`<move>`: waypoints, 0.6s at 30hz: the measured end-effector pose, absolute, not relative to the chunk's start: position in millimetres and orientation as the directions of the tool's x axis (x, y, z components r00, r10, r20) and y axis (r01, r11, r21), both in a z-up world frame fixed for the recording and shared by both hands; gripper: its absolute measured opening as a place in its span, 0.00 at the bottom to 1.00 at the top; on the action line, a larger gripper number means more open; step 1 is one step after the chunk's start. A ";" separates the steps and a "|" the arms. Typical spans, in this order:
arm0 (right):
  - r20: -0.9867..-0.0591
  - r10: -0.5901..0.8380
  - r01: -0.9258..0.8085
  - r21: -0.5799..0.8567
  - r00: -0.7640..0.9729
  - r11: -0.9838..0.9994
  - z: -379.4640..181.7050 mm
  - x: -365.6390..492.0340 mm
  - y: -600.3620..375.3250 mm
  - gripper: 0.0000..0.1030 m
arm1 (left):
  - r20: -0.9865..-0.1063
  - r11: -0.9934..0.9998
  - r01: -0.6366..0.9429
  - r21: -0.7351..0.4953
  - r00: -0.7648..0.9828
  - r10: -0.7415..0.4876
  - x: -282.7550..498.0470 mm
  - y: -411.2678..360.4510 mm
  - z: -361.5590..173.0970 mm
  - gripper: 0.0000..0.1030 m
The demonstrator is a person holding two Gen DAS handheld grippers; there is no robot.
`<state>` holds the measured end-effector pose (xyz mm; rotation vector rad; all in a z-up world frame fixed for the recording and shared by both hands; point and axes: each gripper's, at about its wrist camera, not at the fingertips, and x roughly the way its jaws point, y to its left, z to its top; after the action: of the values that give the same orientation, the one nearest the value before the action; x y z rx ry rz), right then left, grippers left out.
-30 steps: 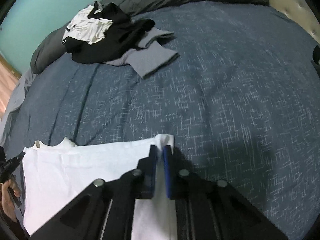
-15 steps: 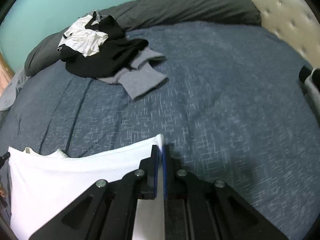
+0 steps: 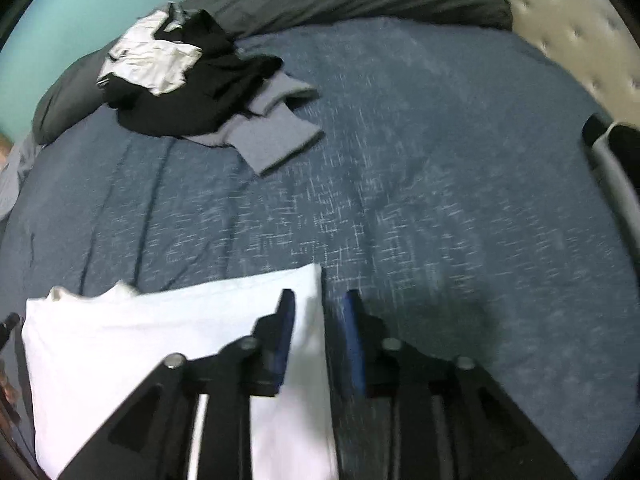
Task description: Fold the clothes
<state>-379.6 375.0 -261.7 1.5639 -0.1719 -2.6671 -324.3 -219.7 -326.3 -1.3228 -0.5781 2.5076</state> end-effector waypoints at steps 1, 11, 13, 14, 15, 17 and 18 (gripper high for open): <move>-0.865 -0.113 -0.013 0.136 -0.489 -0.991 -254.6 -370.4 374.3 0.25 | -0.738 -0.897 -0.038 -0.441 -0.553 0.386 -316.8 -224.0 -320.7 0.18; -0.872 -0.353 0.246 0.280 -0.339 -0.928 -233.8 -243.8 281.5 0.24 | -0.762 -0.898 -0.039 -0.438 -0.514 0.394 -225.6 -248.4 -286.4 0.19; -0.875 -0.383 0.293 0.298 -0.296 -0.908 -235.2 -217.9 259.1 0.23 | -0.756 -0.892 -0.038 -0.451 -0.515 0.404 -204.7 -246.9 -284.4 0.19; -0.876 -0.397 0.317 0.308 -0.274 -0.897 -235.9 -205.0 247.9 0.23 | -0.754 -0.887 -0.042 -0.459 -0.510 0.414 -195.9 -245.4 -284.6 0.19; -0.877 -0.410 0.339 0.317 -0.252 -0.886 -236.7 -192.0 236.7 0.23 | -0.751 -0.882 -0.048 -0.469 -0.505 0.426 -187.1 -243.4 -285.0 0.19; -0.881 -0.422 0.361 0.330 -0.212 -0.872 -243.8 -172.6 219.5 0.23 | -0.748 -0.875 -0.064 -0.480 -0.492 0.446 -168.5 -236.1 -286.4 0.19; -0.886 -0.420 0.360 0.333 -0.196 -0.871 -249.3 -164.7 213.0 0.22 | -0.746 -0.872 -0.072 -0.485 -0.486 0.455 -159.8 -233.3 -287.5 0.19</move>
<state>-164.7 213.0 -249.2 1.5820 -0.0703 -2.1017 -159.8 -233.3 -287.5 -1.3794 -0.5682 2.4003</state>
